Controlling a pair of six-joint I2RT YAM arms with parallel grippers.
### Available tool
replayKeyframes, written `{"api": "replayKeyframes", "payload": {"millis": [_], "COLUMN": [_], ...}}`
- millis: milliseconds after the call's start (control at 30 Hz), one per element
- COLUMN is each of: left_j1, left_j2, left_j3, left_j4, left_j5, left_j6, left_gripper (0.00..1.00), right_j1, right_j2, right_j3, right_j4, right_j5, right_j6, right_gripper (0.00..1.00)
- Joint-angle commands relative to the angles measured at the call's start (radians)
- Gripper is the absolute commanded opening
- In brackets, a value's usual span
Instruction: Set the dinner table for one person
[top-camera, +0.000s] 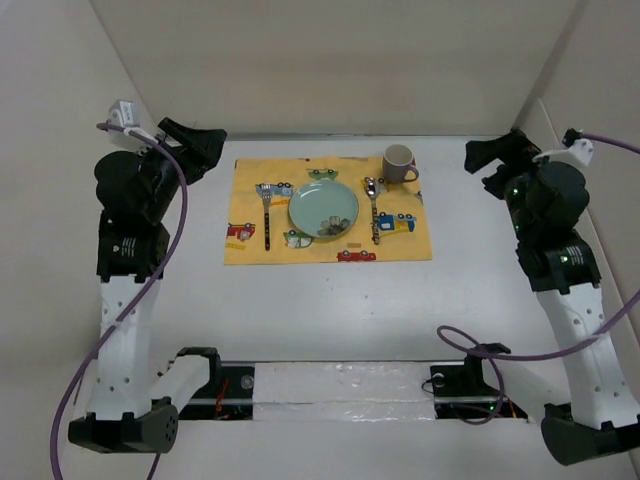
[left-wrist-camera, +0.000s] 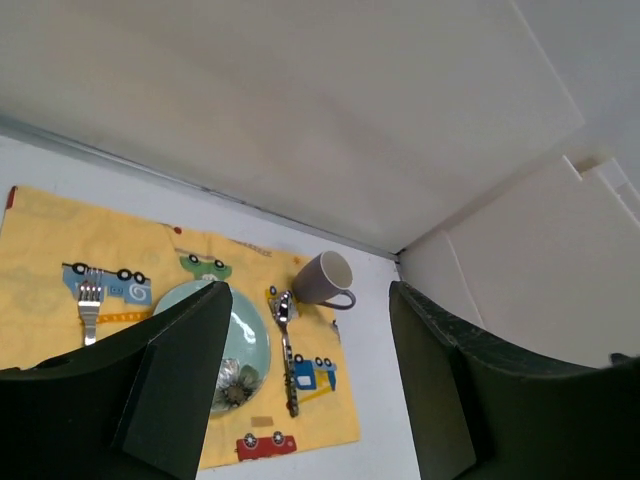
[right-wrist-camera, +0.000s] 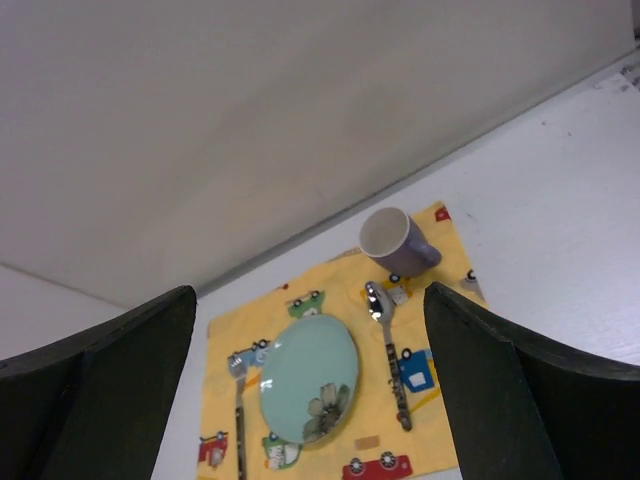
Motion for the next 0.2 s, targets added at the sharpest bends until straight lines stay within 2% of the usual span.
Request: {"api": "replayKeyframes", "payload": {"millis": [0, 167], "left_j1": [-0.002, -0.002], "left_j2": [-0.033, -0.049], "left_j3": [0.006, -0.085], "left_j4": [-0.007, -0.024], "left_j5": [-0.037, -0.038], "left_j6": [0.008, 0.013], "left_gripper": [0.6, 0.62], "right_j1": [-0.005, -0.014], "right_j2": [0.052, 0.138], "right_j3": [-0.109, -0.143], "right_j4": [-0.012, -0.006], "right_j5": [0.012, -0.02], "right_j6": [-0.041, -0.03], "right_gripper": [1.0, 1.0]}}
